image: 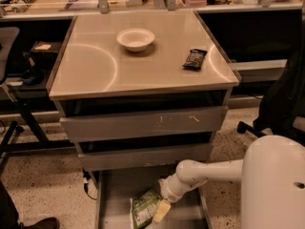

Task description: Pick green jalapeno chip bag from bottom drawer and place on counter

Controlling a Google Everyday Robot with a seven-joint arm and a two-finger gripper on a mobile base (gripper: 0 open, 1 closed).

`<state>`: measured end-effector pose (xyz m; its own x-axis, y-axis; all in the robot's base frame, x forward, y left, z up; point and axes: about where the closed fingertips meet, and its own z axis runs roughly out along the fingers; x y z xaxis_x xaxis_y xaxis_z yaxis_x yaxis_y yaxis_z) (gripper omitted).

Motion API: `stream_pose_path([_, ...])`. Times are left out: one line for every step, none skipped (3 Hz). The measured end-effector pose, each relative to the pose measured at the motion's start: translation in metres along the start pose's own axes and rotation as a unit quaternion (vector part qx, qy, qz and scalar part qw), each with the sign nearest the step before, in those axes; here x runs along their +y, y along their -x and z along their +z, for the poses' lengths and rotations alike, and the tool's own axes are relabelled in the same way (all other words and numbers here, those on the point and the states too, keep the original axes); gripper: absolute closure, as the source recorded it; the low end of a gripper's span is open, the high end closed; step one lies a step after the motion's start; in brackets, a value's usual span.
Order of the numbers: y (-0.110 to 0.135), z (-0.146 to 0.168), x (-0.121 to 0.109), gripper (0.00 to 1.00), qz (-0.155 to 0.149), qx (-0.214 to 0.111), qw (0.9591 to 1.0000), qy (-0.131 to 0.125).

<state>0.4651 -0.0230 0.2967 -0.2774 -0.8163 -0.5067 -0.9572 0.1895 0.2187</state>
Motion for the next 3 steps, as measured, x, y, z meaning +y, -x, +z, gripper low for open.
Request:
stream_pose_path([0.002, 0.059, -0.030, 0.00, -0.018, -0.009, 0.9998, 0.005])
stream_pose_path([-0.001, 0.069, -0.027, 0.00, -0.021, -0.011, 0.9996, 0.015])
stream_pose_path([-0.012, 0.090, -0.036, 0.00, -0.024, -0.018, 0.9993, 0.024])
